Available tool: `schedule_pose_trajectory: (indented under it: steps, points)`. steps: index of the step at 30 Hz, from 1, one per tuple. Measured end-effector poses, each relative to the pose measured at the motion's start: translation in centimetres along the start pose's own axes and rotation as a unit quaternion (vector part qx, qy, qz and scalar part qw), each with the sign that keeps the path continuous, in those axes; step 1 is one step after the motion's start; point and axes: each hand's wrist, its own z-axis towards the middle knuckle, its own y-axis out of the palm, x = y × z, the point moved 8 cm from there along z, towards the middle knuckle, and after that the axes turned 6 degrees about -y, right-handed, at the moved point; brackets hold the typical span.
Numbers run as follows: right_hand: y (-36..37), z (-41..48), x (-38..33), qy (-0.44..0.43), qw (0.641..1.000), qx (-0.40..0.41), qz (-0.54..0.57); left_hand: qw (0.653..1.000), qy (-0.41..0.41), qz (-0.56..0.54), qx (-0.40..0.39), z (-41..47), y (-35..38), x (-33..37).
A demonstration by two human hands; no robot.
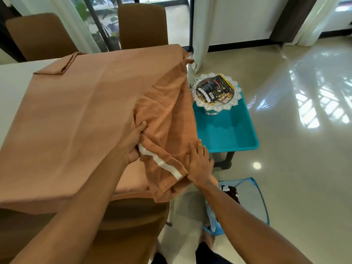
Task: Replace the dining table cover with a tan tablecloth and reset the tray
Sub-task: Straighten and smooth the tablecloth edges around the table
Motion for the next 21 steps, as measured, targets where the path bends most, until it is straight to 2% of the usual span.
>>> schedule_pose_trajectory:
  steps: [3,6,8,10,14,17,21]
  points:
    - [-1.4,1.2,-3.1,-0.035,0.997,0.067,0.0,0.999,-0.004,0.023,-0.036,-0.3,-1.2,0.4]
    - [0.6,2.7,-5.7,-0.033,0.999,0.015,0.0,0.997,0.03,0.037,-0.064,-1.5,-1.8,1.8]
    - [2.3,2.8,-5.7,-0.028,0.998,-0.026,-0.047,0.995,0.081,0.045,-0.022,-2.1,-2.8,3.3]
    - [2.9,2.4,-5.4,-0.034,0.995,-0.032,-0.089,0.989,0.127,0.06,0.035,-2.4,-4.3,4.9]
    - [2.7,2.2,-5.4,-0.028,0.994,-0.035,-0.102,0.976,0.162,0.116,0.09,-2.3,-9.7,7.9]
    - [2.4,2.1,-5.6,-0.029,0.993,-0.044,-0.103,0.923,0.182,0.3,0.156,-2.3,-16.0,10.2]
    - [2.3,2.2,-5.2,-0.018,0.991,-0.077,-0.109,0.862,0.182,0.389,0.27,-2.0,-25.2,12.7]
